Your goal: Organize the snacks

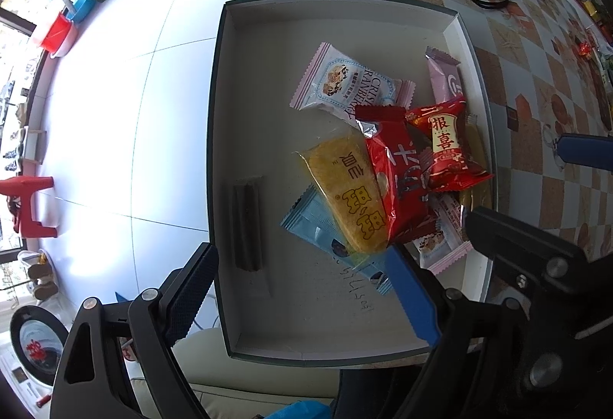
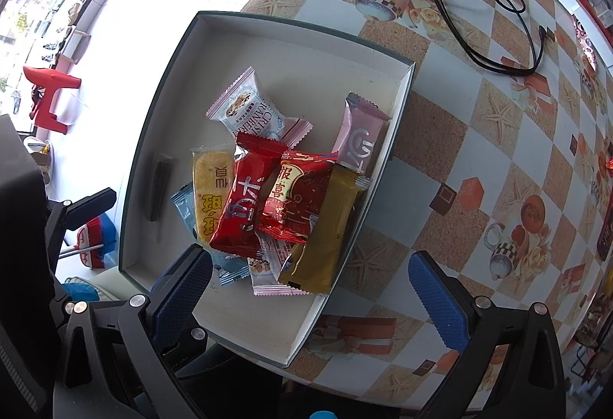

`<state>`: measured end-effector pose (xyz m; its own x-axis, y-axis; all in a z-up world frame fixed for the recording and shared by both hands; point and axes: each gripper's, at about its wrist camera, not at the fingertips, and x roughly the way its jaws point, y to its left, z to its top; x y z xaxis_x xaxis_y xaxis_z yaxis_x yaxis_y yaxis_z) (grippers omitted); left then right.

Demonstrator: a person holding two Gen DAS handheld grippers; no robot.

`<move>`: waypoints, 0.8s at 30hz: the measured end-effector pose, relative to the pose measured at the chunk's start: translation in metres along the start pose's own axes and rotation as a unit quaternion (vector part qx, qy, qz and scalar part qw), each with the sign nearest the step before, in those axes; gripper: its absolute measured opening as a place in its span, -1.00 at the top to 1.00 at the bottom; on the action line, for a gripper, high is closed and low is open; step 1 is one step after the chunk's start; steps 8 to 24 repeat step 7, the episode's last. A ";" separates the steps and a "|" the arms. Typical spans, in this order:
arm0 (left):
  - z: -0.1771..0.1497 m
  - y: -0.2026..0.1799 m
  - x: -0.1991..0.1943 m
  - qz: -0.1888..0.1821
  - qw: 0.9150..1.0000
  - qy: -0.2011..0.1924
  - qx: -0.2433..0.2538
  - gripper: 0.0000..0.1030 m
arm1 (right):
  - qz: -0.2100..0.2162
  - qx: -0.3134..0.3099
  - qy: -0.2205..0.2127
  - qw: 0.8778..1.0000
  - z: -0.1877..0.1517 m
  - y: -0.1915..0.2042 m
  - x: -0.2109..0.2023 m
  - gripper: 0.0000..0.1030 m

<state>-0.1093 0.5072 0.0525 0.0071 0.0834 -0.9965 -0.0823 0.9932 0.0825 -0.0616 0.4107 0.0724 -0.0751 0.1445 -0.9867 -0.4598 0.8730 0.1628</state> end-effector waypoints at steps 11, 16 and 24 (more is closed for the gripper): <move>-0.001 0.005 -0.005 -0.007 1.000 -0.022 -0.008 -0.76 | 0.000 -0.001 0.000 1.000 0.000 0.002 0.000 -1.00; -0.001 0.005 -0.005 -0.007 1.000 -0.022 -0.008 -0.76 | 0.000 -0.001 0.000 1.000 0.000 0.002 0.000 -1.00; -0.001 0.005 -0.005 -0.007 1.000 -0.022 -0.008 -0.76 | 0.000 -0.001 0.000 1.000 0.000 0.002 0.000 -1.00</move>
